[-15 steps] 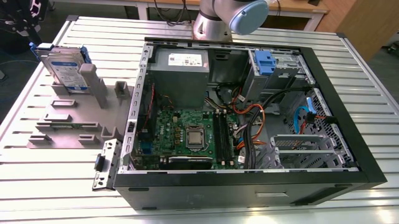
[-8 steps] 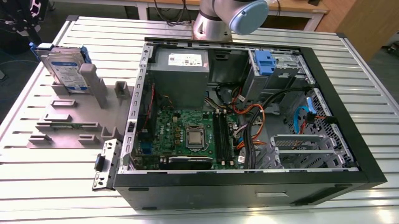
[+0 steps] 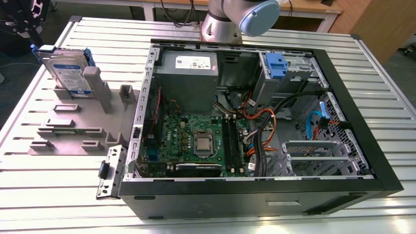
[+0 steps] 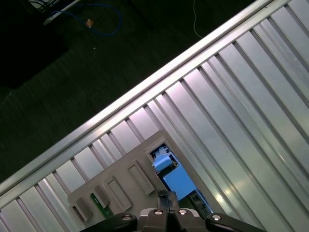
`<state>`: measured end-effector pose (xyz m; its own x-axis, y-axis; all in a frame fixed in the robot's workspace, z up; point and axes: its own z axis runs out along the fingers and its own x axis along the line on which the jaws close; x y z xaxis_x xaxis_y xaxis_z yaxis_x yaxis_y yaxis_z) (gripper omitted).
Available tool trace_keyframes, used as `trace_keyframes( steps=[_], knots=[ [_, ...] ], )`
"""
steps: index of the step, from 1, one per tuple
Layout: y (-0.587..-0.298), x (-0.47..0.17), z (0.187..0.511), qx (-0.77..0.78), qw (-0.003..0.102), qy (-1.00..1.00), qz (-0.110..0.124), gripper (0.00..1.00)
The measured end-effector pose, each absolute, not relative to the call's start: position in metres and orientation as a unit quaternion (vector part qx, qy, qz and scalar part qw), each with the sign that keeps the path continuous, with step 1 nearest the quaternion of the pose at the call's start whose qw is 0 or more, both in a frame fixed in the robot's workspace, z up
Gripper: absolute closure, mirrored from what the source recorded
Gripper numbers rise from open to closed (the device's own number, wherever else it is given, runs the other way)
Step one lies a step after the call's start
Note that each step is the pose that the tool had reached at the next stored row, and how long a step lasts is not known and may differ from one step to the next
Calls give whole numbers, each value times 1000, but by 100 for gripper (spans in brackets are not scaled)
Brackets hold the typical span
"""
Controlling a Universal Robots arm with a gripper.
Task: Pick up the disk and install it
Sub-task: 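Pick up the disk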
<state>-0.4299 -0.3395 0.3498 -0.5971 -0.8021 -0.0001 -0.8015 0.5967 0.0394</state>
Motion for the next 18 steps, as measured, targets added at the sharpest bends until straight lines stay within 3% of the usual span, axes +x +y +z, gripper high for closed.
trace_keyframes(
  steps=[18],
  knots=[
    [-339, -430, 349, 509, 10, -860, -17, 89]
  ],
)
